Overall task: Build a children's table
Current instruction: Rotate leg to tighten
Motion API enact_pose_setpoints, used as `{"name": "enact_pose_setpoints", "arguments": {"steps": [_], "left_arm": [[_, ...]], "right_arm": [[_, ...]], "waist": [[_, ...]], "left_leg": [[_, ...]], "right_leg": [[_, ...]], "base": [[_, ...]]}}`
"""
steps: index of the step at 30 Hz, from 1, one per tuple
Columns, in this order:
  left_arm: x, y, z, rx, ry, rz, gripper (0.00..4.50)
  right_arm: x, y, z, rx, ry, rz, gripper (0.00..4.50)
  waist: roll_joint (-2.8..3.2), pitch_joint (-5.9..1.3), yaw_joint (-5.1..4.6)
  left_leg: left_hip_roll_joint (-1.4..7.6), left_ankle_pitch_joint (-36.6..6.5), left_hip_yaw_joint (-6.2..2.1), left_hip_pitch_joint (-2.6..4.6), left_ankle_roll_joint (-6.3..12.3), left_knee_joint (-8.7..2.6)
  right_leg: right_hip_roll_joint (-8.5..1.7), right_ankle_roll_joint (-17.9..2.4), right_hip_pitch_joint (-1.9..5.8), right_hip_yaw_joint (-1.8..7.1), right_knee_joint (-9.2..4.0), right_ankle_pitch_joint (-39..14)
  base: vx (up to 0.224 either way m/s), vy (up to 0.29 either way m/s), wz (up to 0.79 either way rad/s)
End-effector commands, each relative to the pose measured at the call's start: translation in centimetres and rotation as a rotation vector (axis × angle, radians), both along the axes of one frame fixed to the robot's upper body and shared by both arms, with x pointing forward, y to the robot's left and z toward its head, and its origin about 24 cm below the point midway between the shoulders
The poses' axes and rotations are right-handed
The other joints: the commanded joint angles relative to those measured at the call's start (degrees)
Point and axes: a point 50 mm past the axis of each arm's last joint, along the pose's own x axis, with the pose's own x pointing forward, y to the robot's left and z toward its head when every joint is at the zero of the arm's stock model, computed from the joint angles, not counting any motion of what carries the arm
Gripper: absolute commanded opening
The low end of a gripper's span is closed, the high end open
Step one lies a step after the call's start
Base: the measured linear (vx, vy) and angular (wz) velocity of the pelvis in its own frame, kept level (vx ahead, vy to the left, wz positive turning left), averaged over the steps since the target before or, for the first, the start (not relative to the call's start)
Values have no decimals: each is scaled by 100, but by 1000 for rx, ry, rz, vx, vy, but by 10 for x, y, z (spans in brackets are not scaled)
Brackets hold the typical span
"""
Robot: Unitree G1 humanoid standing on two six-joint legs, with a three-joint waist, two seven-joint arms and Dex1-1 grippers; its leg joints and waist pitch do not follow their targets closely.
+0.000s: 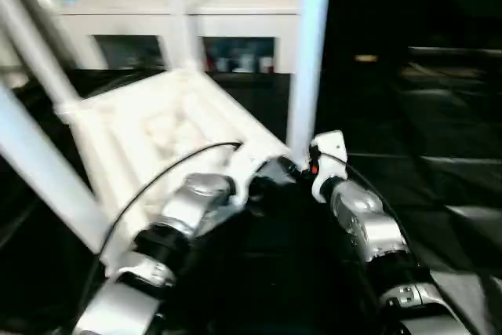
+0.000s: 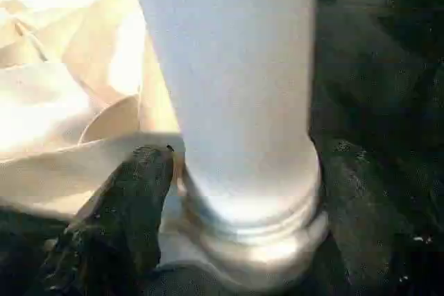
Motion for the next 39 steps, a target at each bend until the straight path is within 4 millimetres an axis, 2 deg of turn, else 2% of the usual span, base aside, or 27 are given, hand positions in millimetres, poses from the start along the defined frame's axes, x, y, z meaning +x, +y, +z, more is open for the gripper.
{"name": "enact_pose_setpoints", "arguments": {"steps": [1,2,3,5,7,9,10,11,12,13,14,17,19,21,22,23,25,28,29,30,31,33,35,39], "left_arm": [[-9,9,-22,76,69,40,0],[-11,12,-22,69,75,18,0],[-13,15,-21,61,84,3,0],[-15,16,-20,50,88,-35,0],[-20,20,-19,42,107,-87,0],[-24,24,-18,44,118,-132,0],[-27,28,-17,45,132,-170,0],[-32,32,-15,37,144,-233,0],[-32,32,-15,37,144,-233,0],[-37,34,-12,19,151,-297,0],[-42,35,-10,5,156,-348,0],[-54,37,-2,-29,182,-465,0],[-61,40,2,-19,201,-518,0],[-62,43,3,-2,208,-527,0],[-63,43,3,2,208,-525,0],[-62,46,3,12,208,-518,0],[-63,48,4,13,211,-522,0],[-64,48,6,14,212,-528,0],[-65,49,7,15,215,-531,0],[-65,48,7,16,217,-533,0],[-65,48,8,16,218,-535,0],[-65,48,8,18,219,-536,0],[-64,48,8,21,219,-538,0],[-63,49,9,28,220,-536,0]], "right_arm": [[-10,26,-4,49,43,172,382],[-9,18,2,53,31,230,394],[-11,13,7,54,23,301,409],[-16,5,13,27,2,408,418],[-24,-8,18,-32,-33,535,441],[-28,-18,22,-42,-38,602,441],[-31,-24,24,-42,-29,654,441],[-35,-32,27,-54,-20,713,441],[-35,-32,27,-54,-20,713,441],[-36,-36,30,-59,-18,742,441],[-37,-37,31,-57,-19,758,441],[-39,-39,35,-42,-22,798,441],[-40,-39,35,-56,-20,817,441],[-41,-40,33,-78,-10,820,441],[-41,-41,32,-86,-6,820,441],[-41,-42,31,-98,-3,817,441],[-39,-43,31,-93,-5,802,441],[-41,-40,30,-75,3,825,441],[-42,-39,30,-66,10,835,441],[-43,-37,29,-63,15,845,441],[-44,-36,28,-62,17,852,414],[-44,-35,28,-53,24,853,414],[-44,-34,27,-44,32,851,401],[-43,-37,25,-59,47,843,365]], "waist": [[-106,-136,21],[-96,-139,24],[-113,-136,19],[-122,-155,44],[-147,-173,33],[-142,-203,49],[-137,-216,54],[-110,-226,49],[-101,-233,51],[-89,-238,54],[-103,-245,54],[-97,-254,62],[-117,-250,89],[-109,-238,129],[-84,-244,196],[-87,-223,237],[-79,-218,302],[-70,-217,305],[-84,-216,294],[-62,-222,296],[-80,-229,283],[-70,-239,275],[-50,-250,277],[-52,-260,274]], "left_leg": [[179,-1165,-88,-94,219,-456],[179,-1189,-87,-81,222,-451],[181,-1177,-89,-97,268,-452],[198,-902,-93,-133,379,-430],[174,-694,-73,-155,466,-391],[182,-486,-74,-163,585,-353],[196,-298,-76,-160,625,-349],[195,-226,-63,-157,702,-319],[211,-114,-63,-155,775,-308],[222,-78,-66,-153,793,-310],[220,-35,-64,-166,852,-294],[235,134,-57,-148,943,-274],[240,160,-54,-135,943,-280],[243,113,-35,-120,911,-276],[262,79,-20,-60,884,-266],[269,-23,-2,-50,839,-269],[267,-121,-6,-66,713,-287],[249,-303,-27,-84,525,-306],[240,-324,-28,-92,490,-308],[236,-320,-29,-92,476,-303],[226,-249,-32,-106,477,-294],[211,-142,-33,-114,505,-277],[207,-72,-37,-113,541,-264],[208,-41,-40,-115,562,-254]], "right_leg": [[-450,-863,180,242,-601,-1902],[-455,-872,173,247,-605,-1947],[-454,-886,194,249,-613,-1966],[-458,-946,233,247,-574,-1533],[-448,-1000,245,238,-542,-1195],[-452,-1088,256,234,-494,-808],[-446,-1205,266,229,-461,-476],[-426,-1314,242,229,-426,-151],[-418,-1431,236,221,-386,206],[-420,-1492,243,214,-370,343],[-418,-1556,255,208,-335,581],[-407,-1658,235,191,-293,942],[-413,-1693,228,189,-288,895],[-409,-1708,209,194,-291,727],[-416,-1738,167,207,-299,670],[-396,-1752,144,218,-306,593],[-405,-1696,164,217,-303,466],[-411,-1576,196,214,-307,311],[-409,-1551,204,216,-311,319],[-411,-1549,208,217,-305,348],[-408,-1543,224,218,-296,472],[-403,-1542,230,214,-284,657],[-394,-1561,231,207,-268,800],[-392,-1595,236,197,-258,909]], "base": [[0,0,0],[0,0,0],[0,0,0],[0,0,0],[0,0,0],[0,0,0],[0,0,0],[0,0,0],[0,0,0],[0,0,0],[0,0,0],[0,0,0],[0,0,0],[0,0,0],[0,0,0],[0,0,0],[0,0,0],[0,0,0],[0,0,0],[0,0,0],[0,0,0],[0,0,0],[0,0,0],[0,0,0]]}}
